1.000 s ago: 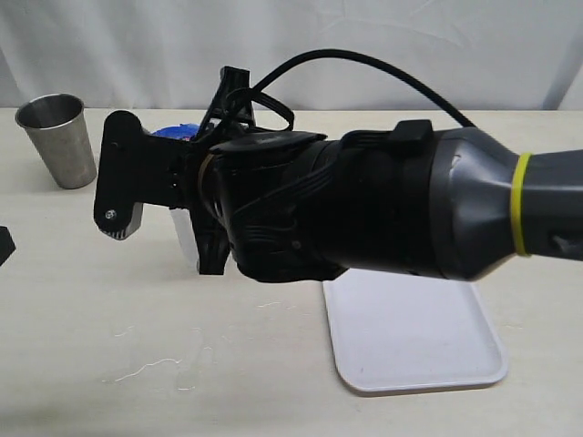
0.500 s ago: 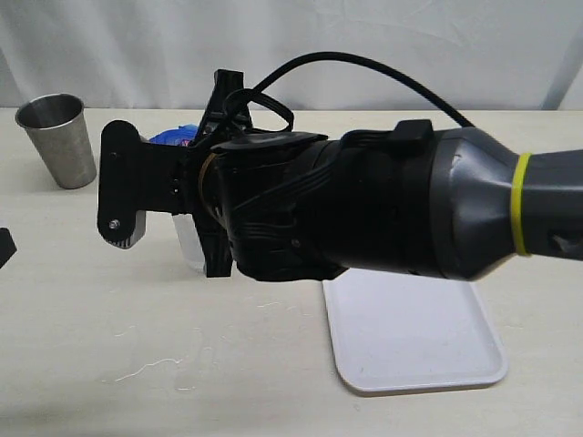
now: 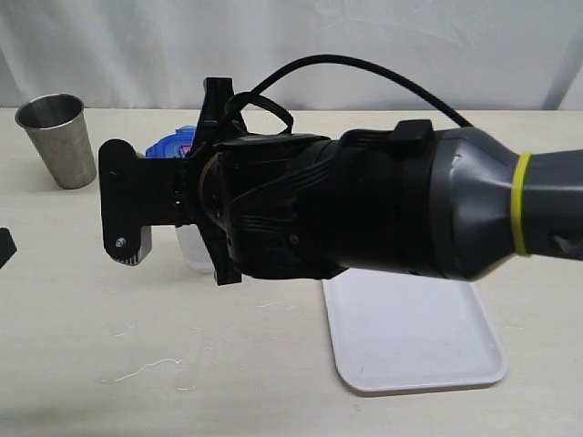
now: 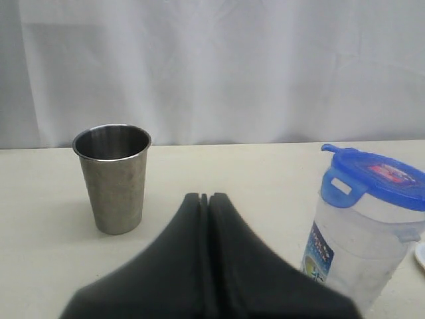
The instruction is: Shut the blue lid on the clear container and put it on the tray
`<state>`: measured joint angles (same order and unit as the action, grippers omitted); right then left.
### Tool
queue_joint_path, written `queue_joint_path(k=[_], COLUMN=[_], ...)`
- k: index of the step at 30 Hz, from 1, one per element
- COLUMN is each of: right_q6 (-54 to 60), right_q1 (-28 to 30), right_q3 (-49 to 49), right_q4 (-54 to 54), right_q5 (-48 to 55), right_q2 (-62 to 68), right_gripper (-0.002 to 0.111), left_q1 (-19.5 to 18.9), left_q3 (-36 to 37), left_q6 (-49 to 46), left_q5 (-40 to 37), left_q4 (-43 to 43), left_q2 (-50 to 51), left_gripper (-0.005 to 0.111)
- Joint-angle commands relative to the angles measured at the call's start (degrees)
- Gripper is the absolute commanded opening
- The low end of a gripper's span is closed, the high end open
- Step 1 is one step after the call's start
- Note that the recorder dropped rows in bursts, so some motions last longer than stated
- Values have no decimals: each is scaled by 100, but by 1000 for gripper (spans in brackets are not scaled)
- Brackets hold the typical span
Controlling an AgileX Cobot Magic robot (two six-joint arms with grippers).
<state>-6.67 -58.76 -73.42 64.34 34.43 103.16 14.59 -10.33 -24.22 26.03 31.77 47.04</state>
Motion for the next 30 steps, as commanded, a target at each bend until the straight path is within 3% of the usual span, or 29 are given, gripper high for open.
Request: queue_joint_path(k=[1,12,21,30], right_q6=[41,41,-20,-20], right_q1=[-6,-6,-6,-6], right_q3=[19,19,19,19], right_q4=[-49,-49,-240,-1323], right_q5=[-99,-146,-160,-201], right_q2=[-70,-70,-91,-698], right_gripper=[8,34,36,35], left_q1=[14,14,14,14], left_q3=[24,24,24,24], left_q6=[52,52,52,52], left_q5=[4,4,4,4], left_q4=[-30,-30,-30,-30], left_q2=[-20,-20,-20,-20], left_gripper=[0,0,0,0])
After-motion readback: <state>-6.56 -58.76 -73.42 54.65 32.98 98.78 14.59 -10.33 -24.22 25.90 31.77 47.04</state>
